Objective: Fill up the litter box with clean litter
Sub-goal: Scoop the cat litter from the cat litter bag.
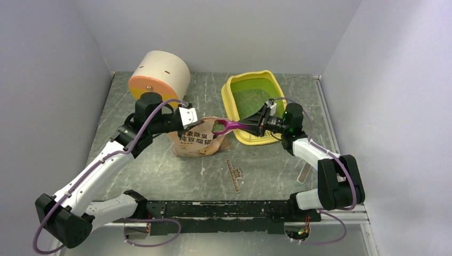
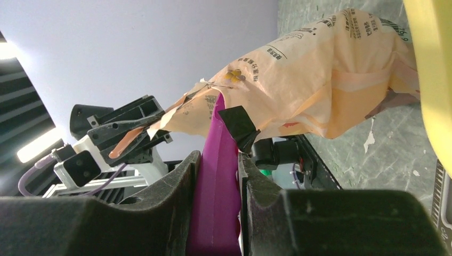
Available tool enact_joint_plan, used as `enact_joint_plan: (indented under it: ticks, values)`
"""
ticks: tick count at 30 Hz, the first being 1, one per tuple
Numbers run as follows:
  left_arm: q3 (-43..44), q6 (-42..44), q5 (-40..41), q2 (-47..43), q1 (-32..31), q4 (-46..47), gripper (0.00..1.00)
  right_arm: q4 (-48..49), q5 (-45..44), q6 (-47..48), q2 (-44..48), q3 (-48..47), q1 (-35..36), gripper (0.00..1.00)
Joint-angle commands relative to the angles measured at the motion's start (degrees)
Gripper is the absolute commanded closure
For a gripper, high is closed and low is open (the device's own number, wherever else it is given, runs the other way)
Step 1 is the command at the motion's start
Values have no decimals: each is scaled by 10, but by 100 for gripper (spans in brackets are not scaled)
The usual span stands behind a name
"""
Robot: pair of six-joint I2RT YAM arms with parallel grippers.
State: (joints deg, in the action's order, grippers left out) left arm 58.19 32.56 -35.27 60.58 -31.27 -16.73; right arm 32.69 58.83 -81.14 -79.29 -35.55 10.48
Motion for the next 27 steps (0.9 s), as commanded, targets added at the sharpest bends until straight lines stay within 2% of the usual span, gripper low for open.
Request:
enact_joint_plan:
  ticks: [1, 3, 5, 8, 16, 22, 27]
  values:
    - [0, -10, -1, -10, 2, 44, 95, 40, -22, -10, -3, -19, 44, 100]
    - [10, -14, -4, -1, 3, 52, 95, 65, -13, -16, -14, -26, 59, 100]
    - [27, -6, -8, 8, 2, 33, 95, 86, -5, -37, -6, -10, 25, 100]
    - [38, 12, 9, 1, 2, 0, 95, 47, 10, -16, 11, -3, -30, 100]
    - [29, 33, 62, -21, 3, -30, 95, 43, 28, -20, 32, -3, -34, 100]
    - [31, 27, 59, -24, 3, -23, 95, 116, 26, -75, 26, 24, -33, 100]
    - [21, 9, 64, -27, 3, 0, 95, 31, 26, -15, 33, 12, -33, 100]
